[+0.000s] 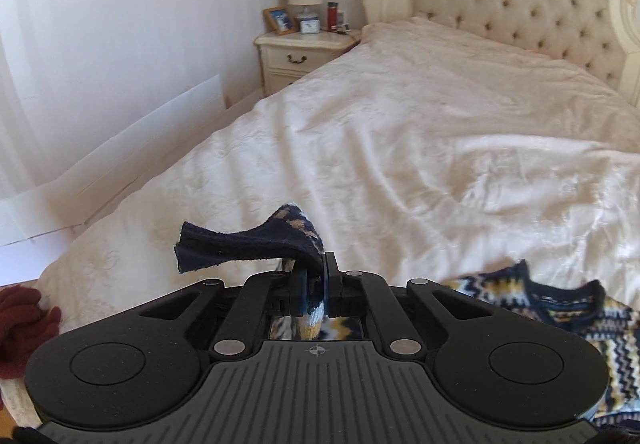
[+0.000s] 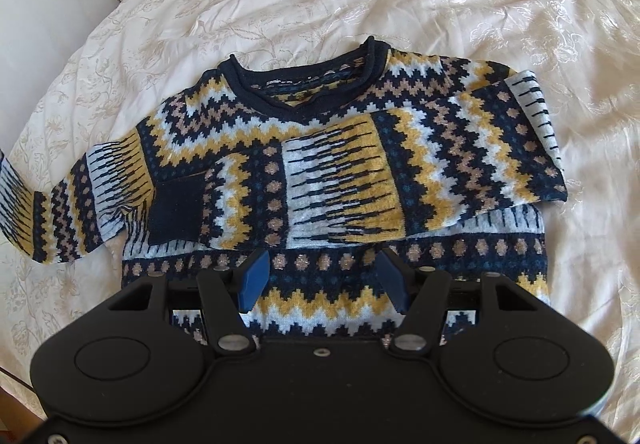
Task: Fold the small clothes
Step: 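Carry the held cuff across the sweater body and release it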
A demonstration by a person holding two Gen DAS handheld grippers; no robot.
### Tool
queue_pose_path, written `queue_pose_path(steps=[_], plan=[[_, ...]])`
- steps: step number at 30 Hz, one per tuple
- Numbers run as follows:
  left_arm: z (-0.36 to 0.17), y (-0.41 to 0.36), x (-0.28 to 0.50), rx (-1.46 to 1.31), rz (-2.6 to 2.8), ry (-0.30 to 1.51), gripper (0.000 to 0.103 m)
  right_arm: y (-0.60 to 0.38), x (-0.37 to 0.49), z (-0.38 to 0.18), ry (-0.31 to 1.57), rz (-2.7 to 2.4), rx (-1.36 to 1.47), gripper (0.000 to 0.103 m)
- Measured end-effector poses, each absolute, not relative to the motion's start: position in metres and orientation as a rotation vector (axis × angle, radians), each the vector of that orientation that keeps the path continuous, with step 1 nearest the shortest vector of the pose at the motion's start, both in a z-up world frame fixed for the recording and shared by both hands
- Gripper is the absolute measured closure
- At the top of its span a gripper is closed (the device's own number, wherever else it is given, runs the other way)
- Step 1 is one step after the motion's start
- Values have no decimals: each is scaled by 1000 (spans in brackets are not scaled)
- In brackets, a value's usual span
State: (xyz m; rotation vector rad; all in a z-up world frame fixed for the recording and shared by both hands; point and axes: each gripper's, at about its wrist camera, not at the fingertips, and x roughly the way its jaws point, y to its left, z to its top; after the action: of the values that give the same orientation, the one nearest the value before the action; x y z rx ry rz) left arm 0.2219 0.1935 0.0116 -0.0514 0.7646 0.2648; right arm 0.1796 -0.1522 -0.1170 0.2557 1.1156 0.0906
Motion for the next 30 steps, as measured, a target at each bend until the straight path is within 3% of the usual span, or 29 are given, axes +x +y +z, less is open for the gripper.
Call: queue_pose_path(steps=[15, 26, 28, 30], plan=[[-28, -20, 231, 39, -35, 827, 97, -238, 151, -123, 1105, 69, 289, 39], [-64, -105, 231, 70, -106, 891, 95, -269, 136, -123, 1103, 75, 294, 39], [-65, -115, 232, 94, -122, 901, 93, -270, 135, -124, 1105, 82, 288, 39], [-65, -123, 231, 123, -148, 907, 83, -269, 135, -123, 1108, 83, 284, 39]])
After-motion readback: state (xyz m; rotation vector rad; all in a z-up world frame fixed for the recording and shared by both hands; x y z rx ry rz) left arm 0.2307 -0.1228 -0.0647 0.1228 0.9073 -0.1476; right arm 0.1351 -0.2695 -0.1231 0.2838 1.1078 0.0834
